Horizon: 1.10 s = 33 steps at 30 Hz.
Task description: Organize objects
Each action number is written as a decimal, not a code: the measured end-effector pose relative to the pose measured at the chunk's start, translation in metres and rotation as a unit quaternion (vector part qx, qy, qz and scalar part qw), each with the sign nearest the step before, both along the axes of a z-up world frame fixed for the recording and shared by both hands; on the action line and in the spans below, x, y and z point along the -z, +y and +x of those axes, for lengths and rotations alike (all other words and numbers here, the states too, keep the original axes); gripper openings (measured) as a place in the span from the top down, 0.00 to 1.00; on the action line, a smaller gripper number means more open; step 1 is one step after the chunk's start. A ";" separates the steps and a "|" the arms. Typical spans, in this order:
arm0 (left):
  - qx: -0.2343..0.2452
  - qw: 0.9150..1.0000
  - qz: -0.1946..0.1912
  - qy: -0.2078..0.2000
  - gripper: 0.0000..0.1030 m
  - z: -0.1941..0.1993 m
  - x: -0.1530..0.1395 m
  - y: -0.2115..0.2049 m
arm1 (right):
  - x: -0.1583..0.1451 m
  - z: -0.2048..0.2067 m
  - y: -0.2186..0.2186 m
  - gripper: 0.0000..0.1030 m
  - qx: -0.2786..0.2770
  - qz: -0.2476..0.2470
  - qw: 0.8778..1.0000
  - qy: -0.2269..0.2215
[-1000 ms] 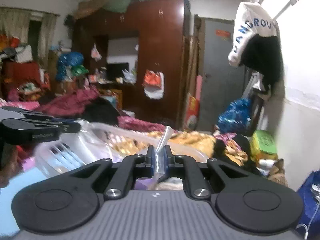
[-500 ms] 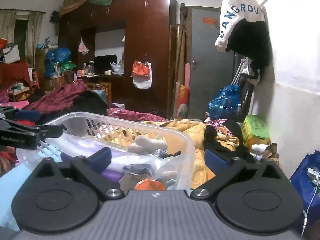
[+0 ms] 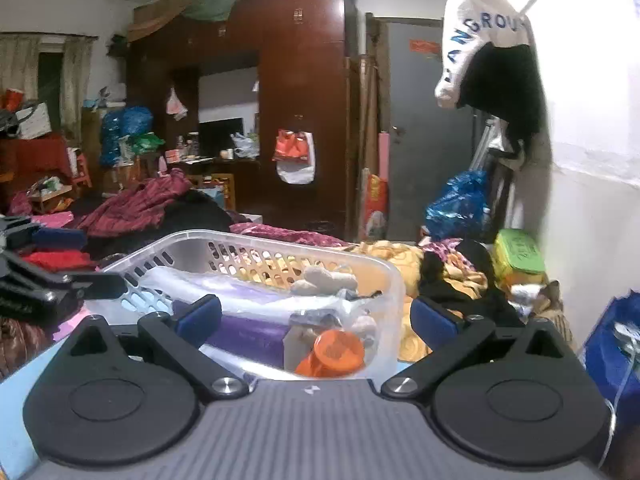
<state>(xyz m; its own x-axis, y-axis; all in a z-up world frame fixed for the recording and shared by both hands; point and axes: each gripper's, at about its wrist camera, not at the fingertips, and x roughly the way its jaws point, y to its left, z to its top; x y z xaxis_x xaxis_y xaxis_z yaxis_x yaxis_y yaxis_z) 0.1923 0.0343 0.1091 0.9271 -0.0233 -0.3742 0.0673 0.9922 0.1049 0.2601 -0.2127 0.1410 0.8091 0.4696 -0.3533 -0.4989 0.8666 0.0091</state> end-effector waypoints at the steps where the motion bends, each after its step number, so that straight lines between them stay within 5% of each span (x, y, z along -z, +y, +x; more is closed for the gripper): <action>1: 0.005 1.000 -0.002 -0.001 0.01 -0.006 0.000 -0.001 | -0.001 -0.004 0.000 0.00 0.008 -0.003 1.000 0.007; 8: 0.026 0.999 -0.004 -0.022 0.01 -0.058 -0.009 -0.007 | -0.006 -0.044 -0.001 0.00 0.047 -0.055 0.997 -0.021; 14: 0.022 0.999 -0.013 -0.046 0.01 -0.097 -0.016 -0.014 | -0.019 -0.074 -0.019 0.00 0.011 -0.007 1.000 -0.014; 21: 0.014 0.999 -0.037 0.007 0.01 -0.065 -0.002 -0.009 | -0.014 -0.058 -0.007 0.00 0.024 -0.014 1.000 -0.009; 33: -0.003 0.999 -0.038 0.024 0.01 -0.057 0.014 -0.004 | 0.006 -0.046 -0.009 0.00 0.031 -0.014 0.999 0.034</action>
